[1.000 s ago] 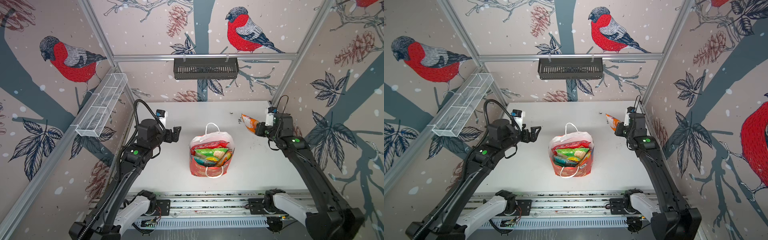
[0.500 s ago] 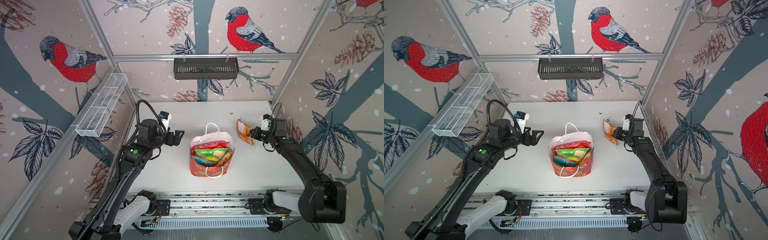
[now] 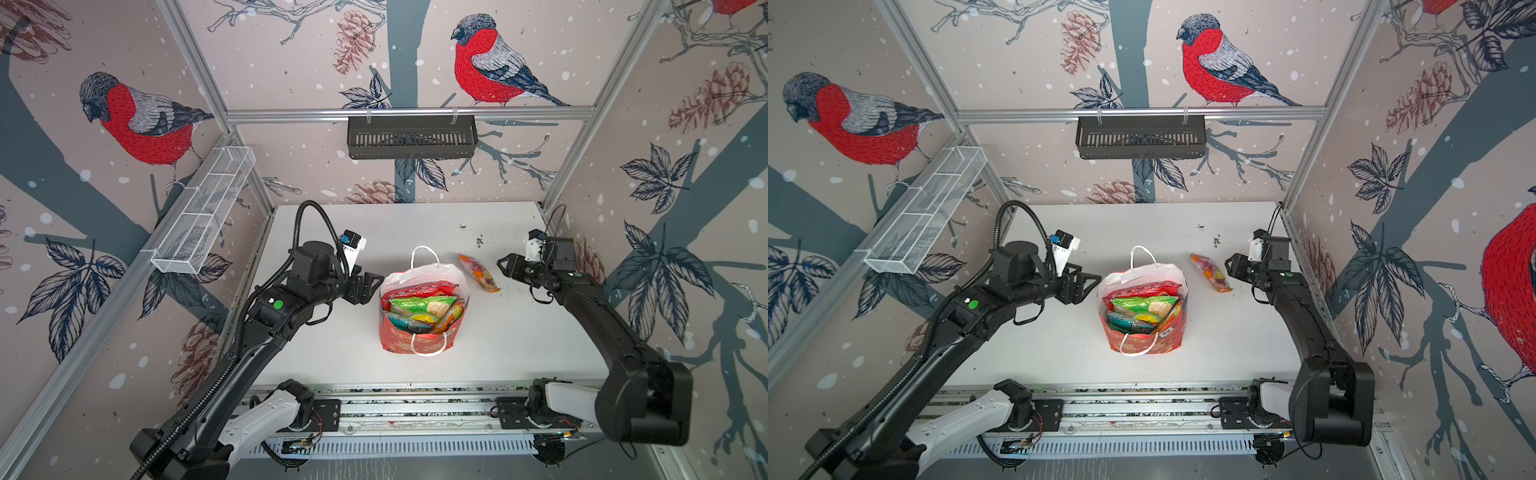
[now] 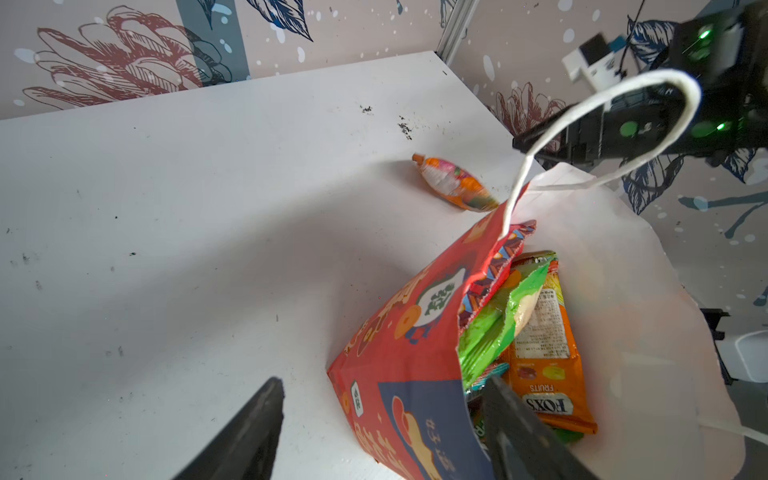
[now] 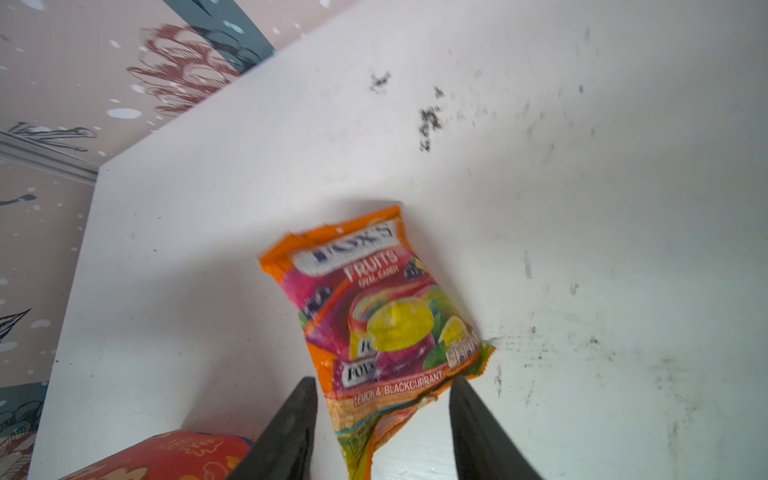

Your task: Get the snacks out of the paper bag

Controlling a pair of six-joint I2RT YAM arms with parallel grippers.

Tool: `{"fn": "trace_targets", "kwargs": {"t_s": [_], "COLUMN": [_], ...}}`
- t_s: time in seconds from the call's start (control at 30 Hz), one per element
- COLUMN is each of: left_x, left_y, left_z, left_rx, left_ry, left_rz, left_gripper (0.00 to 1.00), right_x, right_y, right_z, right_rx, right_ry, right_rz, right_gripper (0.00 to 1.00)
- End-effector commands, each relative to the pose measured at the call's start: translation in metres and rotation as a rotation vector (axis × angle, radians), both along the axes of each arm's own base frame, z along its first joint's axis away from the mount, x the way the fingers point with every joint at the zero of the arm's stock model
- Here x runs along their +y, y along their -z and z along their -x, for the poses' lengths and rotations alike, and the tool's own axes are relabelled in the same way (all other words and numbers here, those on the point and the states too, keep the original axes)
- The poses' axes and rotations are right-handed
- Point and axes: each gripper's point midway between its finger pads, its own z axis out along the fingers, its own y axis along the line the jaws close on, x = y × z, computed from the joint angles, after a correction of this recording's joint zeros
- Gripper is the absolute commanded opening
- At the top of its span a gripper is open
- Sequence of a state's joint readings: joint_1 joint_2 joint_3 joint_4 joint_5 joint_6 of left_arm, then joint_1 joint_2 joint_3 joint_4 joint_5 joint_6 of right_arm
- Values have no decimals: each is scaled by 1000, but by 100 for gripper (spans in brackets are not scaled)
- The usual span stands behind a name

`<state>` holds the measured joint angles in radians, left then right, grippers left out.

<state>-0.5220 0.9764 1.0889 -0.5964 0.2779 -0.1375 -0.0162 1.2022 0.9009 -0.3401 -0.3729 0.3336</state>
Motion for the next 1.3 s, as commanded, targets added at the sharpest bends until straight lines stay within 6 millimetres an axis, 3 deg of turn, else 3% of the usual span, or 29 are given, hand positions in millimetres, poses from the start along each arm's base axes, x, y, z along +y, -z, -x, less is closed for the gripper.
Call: {"fn": "trace_targets", "kwargs": {"t_s": [0.0, 0.1, 0.2, 0.37, 0.57, 0.77, 0.87, 1.27], "left_x": [1, -6, -10, -12, -13, -13, -15, -19], "left_y": [8, 13, 21, 27, 41, 53, 49, 38], "left_z": [4, 7, 8, 9, 6, -5, -10, -29], "left_rx": [21, 39, 62, 87, 130, 125, 100, 22], "left_ry": [-21, -14, -15, -27, -26, -20, -27, -56], "left_rz": [-72, -108, -138, -171, -225, -303, -305, -306], "left_gripper": [70, 57, 46, 39, 35, 4, 0, 0], "right_x": [16, 32, 49, 77, 96, 100, 102, 108], "right_y": [-40, -83, -113, -131, -122, -110, -110, -110], "right_z": [14, 32, 49, 74, 89, 93, 93, 90], "right_rx": [-91, -181, -239, -256, -215, -191, -197, -222], "right_ry": [-85, -137, -190, -302, -374, -386, -388, -393], "right_rz": [46, 58, 53, 44, 106, 125, 122, 119], "right_gripper": [54, 54, 54, 54, 59, 61, 61, 62]}}
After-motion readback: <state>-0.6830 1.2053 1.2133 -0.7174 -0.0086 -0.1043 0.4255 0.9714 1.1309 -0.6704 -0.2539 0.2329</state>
